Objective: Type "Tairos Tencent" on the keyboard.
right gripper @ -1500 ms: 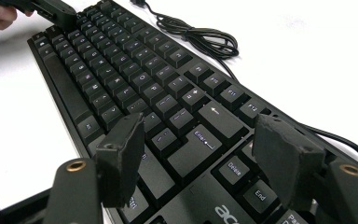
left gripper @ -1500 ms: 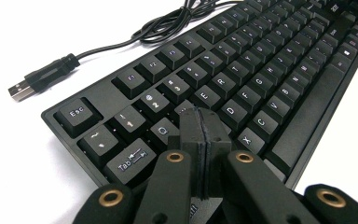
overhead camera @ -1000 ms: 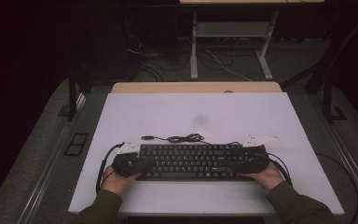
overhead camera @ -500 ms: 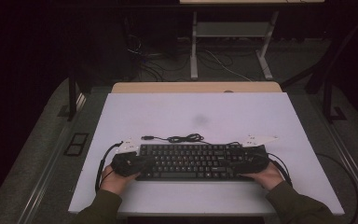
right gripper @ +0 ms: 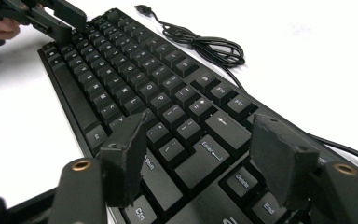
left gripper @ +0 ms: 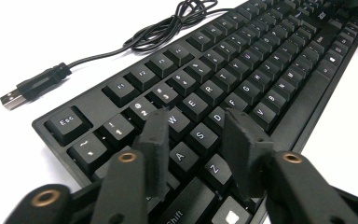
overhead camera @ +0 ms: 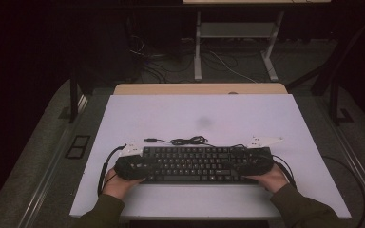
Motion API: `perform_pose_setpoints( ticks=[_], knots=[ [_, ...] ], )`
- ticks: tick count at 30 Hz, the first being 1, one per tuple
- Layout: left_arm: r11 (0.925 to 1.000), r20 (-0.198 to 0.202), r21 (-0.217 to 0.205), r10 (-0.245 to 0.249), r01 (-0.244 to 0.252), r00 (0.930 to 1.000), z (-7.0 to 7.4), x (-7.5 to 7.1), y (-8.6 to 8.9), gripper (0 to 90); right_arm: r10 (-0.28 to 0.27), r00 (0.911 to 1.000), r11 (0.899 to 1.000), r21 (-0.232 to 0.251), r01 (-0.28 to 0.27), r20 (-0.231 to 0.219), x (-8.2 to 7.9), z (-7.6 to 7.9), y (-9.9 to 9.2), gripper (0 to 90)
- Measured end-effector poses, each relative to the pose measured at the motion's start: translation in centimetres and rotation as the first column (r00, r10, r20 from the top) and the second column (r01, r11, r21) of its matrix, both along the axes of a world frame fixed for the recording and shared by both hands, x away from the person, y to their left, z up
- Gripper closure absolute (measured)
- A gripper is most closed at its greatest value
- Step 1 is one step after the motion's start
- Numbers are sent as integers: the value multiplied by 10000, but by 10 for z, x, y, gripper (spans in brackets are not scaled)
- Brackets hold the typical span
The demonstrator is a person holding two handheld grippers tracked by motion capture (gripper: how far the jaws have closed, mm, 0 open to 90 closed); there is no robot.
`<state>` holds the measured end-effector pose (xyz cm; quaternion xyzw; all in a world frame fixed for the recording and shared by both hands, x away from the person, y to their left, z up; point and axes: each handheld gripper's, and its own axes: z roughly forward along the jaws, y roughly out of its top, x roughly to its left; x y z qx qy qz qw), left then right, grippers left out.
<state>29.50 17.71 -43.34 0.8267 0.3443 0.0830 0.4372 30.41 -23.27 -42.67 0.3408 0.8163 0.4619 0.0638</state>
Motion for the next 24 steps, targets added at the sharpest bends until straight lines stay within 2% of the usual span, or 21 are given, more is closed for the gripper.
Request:
perform_pose_setpoints(
  ticks=[4,5,6,13,18,24],
  knots=[
    [10000,63,-3,23,-23,10000,0,-1,-2,464,229,9997,9997,102,-229,-28,2,1,2,445],
    [10000,49,-3,31,-31,10000,0,-2,-3,464,229,9997,9997,102,-229,-28,2,1,2,445],
    [10000,59,-21,36,-35,10000,0,-2,-3,420,343,9994,9993,122,-342,-54,3,3,4,488],
    [9999,121,-127,-7,9,9999,-1,-3,-7,298,728,9973,9969,323,-723,-137,5,7,9,604],
    [9998,190,-178,-23,26,9998,-1,-4,-10,246,972,9951,9946,394,-963,-197,9,11,14,704],
    [9998,271,-209,-45,51,9996,-2,-4,-11,197,1194,9926,9920,433,-1185,-203,13,12,20,770]
  ],
)
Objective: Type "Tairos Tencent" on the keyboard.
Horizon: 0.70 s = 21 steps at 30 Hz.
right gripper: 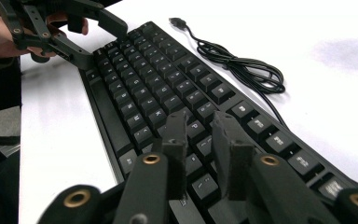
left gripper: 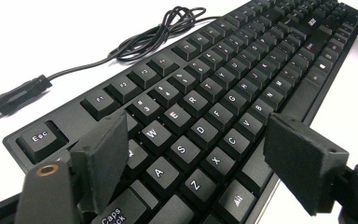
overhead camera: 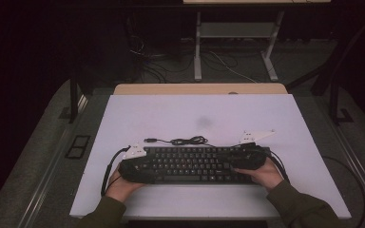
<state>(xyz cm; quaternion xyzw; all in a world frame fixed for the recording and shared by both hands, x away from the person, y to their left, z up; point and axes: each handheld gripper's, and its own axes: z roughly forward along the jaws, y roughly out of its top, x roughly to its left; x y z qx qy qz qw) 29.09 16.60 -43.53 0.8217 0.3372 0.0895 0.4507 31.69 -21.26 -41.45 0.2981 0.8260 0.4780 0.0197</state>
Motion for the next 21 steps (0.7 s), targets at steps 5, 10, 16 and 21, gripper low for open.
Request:
perform_pose_setpoints(
  ticks=[5,10,16,21],
  knots=[
    [10000,11,-39,-47,47,10000,-1,0,-1,169,168,9999,9999,34,-168,-25,4,0,6,823],
    [9999,57,-76,-144,144,9999,-1,0,-3,141,298,9996,9996,31,-298,-20,8,0,12,855],
    [9999,161,-30,-117,117,9998,-2,0,-4,81,472,9989,9989,-33,-472,14,13,1,21,874],
    [9999,148,37,-111,111,9998,-2,1,-7,51,528,9986,9986,-84,-528,60,16,1,26,884]
  ],
)
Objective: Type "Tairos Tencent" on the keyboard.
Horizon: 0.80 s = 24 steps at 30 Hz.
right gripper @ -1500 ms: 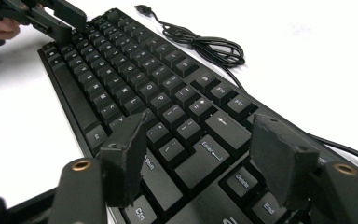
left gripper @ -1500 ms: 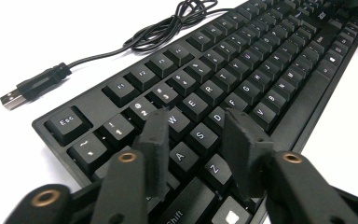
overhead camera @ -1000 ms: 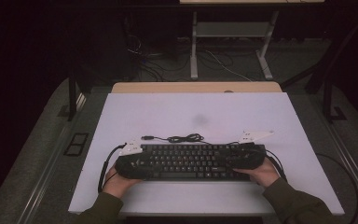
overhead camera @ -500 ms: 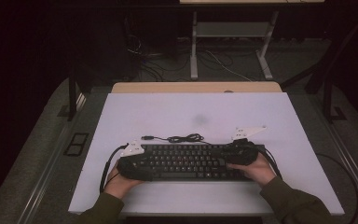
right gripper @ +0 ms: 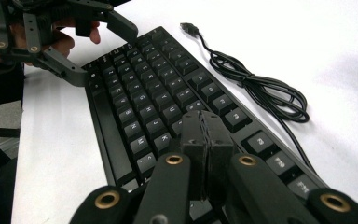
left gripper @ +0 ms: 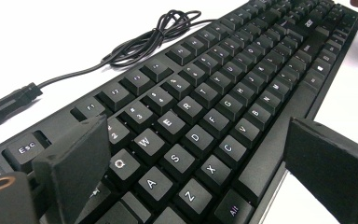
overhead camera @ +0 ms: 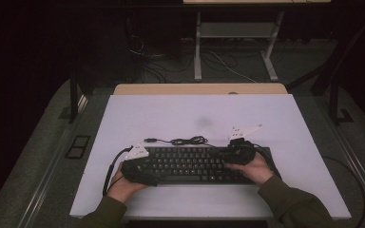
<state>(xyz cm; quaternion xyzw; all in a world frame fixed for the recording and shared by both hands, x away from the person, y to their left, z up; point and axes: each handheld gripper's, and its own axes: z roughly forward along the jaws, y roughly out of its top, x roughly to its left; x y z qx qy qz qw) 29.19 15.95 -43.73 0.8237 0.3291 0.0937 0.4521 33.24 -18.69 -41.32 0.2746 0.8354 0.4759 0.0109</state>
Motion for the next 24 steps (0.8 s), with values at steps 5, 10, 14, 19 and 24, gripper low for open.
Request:
perform_pose_setpoints(
  ticks=[5,10,14,19,24],
  knots=[
    [10000,-55,-27,36,-36,10000,0,1,-1,7,98,9999,9999,-81,-97,38,4,0,7,893],
    [10000,-20,18,-6,6,10000,0,1,-3,0,260,9996,9995,-164,-259,105,6,0,16,893],
    [10000,-25,1,25,-25,10000,0,0,-3,0,338,9993,9991,-258,-334,159,8,0,22,893],
    [10000,-5,73,2,-2,10000,0,-2,-2,0,428,9990,9983,-397,-423,112,10,-3,27,893],
    [9999,4,115,45,-45,10000,0,-6,0,0,556,9984,9974,-454,-552,66,11,-5,32,893]
  ],
)
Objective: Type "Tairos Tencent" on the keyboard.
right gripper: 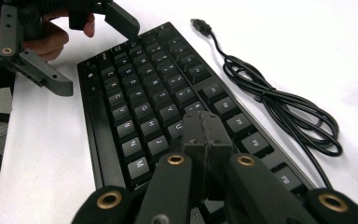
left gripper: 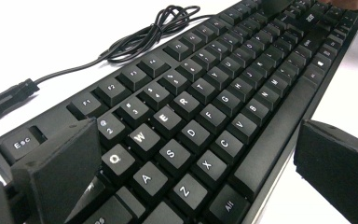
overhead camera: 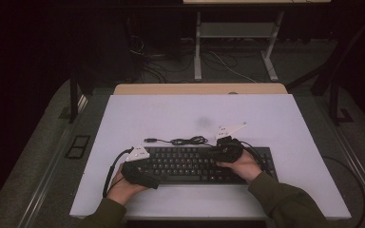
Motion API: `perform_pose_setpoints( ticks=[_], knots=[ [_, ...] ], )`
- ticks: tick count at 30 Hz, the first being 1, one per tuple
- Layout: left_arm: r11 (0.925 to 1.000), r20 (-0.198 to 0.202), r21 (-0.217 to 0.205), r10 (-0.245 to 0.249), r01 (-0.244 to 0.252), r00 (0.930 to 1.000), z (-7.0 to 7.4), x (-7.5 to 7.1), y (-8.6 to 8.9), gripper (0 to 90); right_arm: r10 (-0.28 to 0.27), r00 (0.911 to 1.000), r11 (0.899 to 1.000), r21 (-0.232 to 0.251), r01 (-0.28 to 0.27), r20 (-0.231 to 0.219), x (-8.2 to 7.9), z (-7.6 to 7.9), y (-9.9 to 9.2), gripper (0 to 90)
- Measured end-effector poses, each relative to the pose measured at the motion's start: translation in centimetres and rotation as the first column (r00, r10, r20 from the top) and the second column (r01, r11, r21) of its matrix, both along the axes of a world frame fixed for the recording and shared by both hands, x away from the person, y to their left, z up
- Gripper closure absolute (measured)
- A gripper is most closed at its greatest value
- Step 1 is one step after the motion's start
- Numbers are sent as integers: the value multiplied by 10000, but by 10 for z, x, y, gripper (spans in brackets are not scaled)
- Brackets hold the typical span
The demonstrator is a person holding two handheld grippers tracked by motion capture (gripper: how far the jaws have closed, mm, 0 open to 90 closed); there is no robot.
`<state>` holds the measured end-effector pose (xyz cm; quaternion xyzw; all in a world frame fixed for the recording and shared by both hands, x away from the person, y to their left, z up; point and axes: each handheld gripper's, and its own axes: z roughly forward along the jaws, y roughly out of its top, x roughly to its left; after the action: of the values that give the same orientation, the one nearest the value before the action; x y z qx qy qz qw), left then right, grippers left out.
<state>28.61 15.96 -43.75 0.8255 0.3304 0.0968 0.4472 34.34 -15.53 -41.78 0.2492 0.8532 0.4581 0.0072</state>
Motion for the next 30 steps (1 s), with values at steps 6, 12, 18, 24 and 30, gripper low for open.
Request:
perform_pose_setpoints(
  ticks=[6,12,18,24,30],
  knots=[
    [10000,16,49,82,-82,10000,0,-5,5,0,260,9996,9994,-238,-263,-109,3,-5,10,893],
    [9998,42,26,212,-212,9998,0,-9,9,0,447,9989,9978,-481,-454,-145,4,-9,18,893],
    [9997,49,36,242,-243,9997,0,-10,10,0,487,9985,9961,-720,-503,-236,6,-13,21,893],
    [9996,50,48,265,-265,9996,0,-11,11,5,481,9984,9950,-858,-504,-286,7,-15,23,893],
    [9997,77,62,219,-220,9997,0,-11,10,5,475,9983,9934,-1029,-507,-329,6,-17,25,893]
  ],
)
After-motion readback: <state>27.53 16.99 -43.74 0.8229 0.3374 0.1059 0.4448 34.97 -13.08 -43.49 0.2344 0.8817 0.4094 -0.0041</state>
